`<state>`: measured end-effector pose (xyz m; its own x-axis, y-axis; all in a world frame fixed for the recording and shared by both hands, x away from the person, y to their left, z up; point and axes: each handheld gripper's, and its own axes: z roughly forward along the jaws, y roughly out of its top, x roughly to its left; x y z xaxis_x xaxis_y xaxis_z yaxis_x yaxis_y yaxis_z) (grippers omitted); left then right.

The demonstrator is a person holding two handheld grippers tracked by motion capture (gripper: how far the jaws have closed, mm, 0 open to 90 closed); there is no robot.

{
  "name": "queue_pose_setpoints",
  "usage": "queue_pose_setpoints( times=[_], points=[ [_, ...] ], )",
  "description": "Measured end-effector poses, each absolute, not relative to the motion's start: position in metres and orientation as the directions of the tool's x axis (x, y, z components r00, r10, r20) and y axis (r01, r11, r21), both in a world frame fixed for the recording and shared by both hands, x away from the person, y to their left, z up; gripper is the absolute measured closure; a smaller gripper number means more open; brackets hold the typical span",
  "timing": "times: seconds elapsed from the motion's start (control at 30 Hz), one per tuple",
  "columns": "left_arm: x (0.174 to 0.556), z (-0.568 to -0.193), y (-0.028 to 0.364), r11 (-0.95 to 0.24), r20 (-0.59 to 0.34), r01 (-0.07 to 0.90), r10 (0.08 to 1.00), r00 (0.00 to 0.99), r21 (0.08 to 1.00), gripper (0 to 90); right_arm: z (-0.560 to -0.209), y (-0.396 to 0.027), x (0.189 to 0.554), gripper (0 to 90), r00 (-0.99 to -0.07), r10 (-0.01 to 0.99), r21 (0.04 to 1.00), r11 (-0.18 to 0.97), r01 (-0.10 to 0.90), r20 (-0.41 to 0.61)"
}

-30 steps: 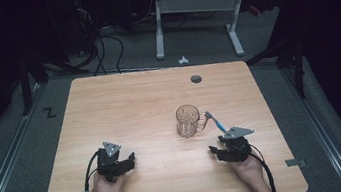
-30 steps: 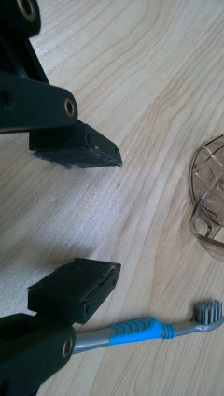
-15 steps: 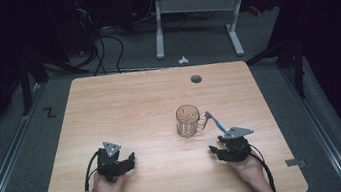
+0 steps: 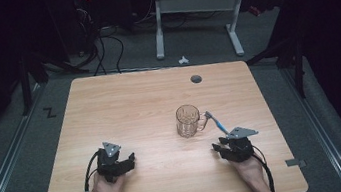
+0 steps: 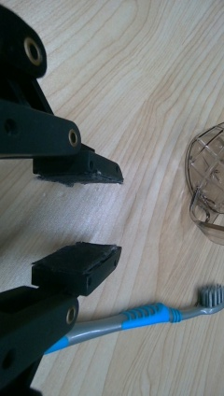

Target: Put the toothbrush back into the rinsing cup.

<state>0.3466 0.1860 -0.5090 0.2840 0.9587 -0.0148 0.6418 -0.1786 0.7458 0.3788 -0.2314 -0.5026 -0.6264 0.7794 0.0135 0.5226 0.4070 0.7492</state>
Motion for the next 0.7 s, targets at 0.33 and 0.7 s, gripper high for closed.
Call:
queue_pose_setpoints(
  times=[0.33, 0.7],
  points=[
    [0.347, -0.509, 0.186, -0.18, -0.014, 0.642, 0.959, 0.285, 0.745, 25.7, -0.498, -0.24, 0.37, 65.6, -0.634, 0.773, 0.767, 0.392, 0.508, 0.025],
    [0.346, -0.509, 0.186, -0.181, -0.013, 0.642, 0.958, 0.285, 0.745, 25.5, -0.493, -0.248, 0.361, 65.6, -0.625, 0.781, 0.786, 0.379, 0.488, 0.012]
  ],
)
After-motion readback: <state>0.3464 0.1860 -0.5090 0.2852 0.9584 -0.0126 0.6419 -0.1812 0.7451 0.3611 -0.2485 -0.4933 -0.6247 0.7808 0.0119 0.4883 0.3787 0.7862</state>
